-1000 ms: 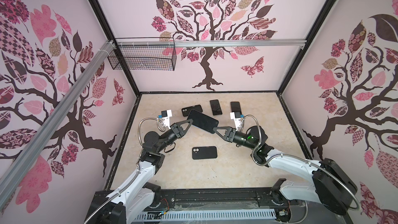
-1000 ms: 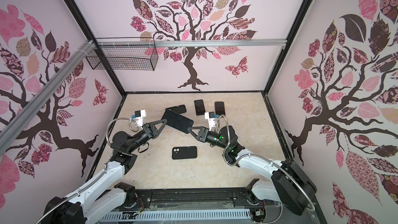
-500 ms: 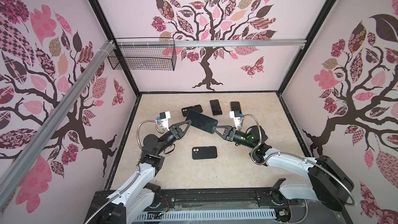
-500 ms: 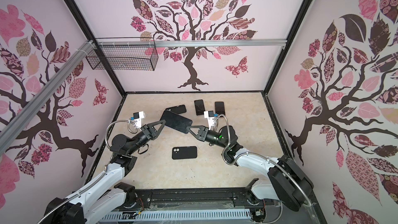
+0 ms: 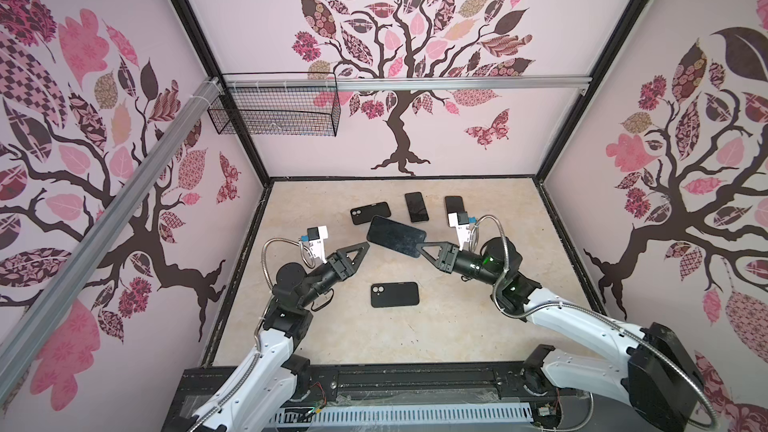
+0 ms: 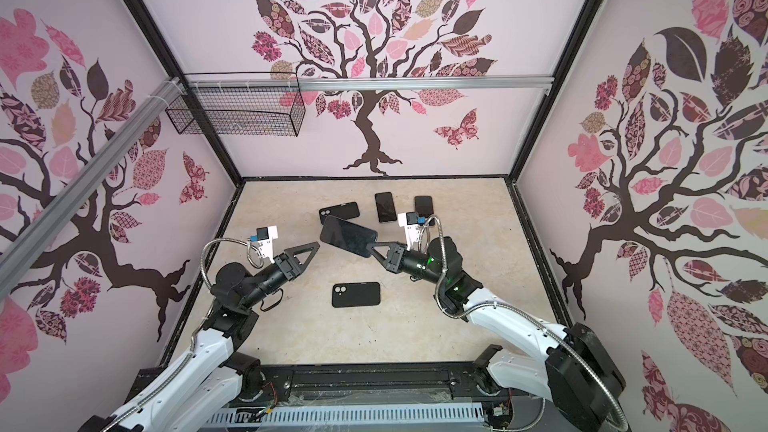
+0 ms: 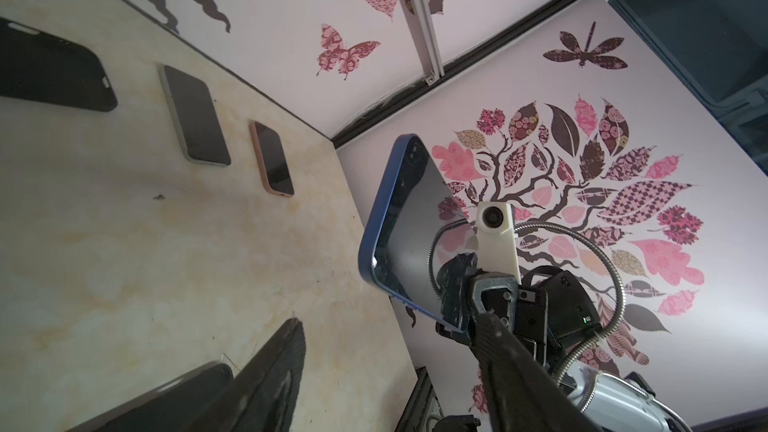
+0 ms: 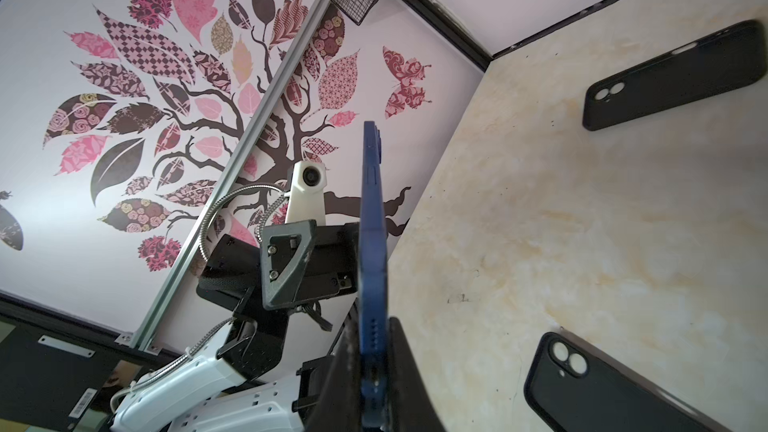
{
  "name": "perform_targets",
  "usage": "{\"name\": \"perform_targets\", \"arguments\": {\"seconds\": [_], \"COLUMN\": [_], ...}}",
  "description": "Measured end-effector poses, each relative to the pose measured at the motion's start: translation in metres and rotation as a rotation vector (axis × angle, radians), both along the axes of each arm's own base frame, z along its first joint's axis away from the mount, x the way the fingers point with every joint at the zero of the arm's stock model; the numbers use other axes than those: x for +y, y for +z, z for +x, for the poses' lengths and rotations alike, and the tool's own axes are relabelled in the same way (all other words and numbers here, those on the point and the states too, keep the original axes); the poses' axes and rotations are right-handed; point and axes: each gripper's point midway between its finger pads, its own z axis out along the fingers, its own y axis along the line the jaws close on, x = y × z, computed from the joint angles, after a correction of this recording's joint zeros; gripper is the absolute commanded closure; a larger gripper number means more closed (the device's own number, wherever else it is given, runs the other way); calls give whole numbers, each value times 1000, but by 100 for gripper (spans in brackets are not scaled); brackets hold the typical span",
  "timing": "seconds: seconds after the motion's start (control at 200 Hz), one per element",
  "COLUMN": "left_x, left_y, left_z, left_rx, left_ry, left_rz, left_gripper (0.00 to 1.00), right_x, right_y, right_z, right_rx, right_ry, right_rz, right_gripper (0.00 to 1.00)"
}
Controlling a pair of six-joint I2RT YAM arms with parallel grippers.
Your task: Put the phone into the phone case
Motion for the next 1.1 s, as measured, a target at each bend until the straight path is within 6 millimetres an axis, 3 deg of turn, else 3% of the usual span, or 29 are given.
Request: {"name": "perform_targets", "arguments": {"seconds": [0.235,0.485,0.755,0.94,1.1], "left_x": [28,46,49,45,28], "left_y": [-53,-109,-141,-158,-175], "left_z": [1,-4,-9,-14,-23], "left_rx": [155,355,480,531,562], "left_ry": [155,223,173,116,24], "left_rz": [221,366,516,588,653], "left_gripper": [29,29,29,32,37], "right_x": [-13,-28,-36,-28,-19], "right_y": [-17,-55,-119,-135,-144], "right_z": [4,9,-3,-16,-22], "right_rx": [1,59,225,290,334], "right_ry": [-47,-67,21,116,185], "right_rz": [-136,-358,-517,-521,-498], "right_gripper": [100,100,100,100,100]}}
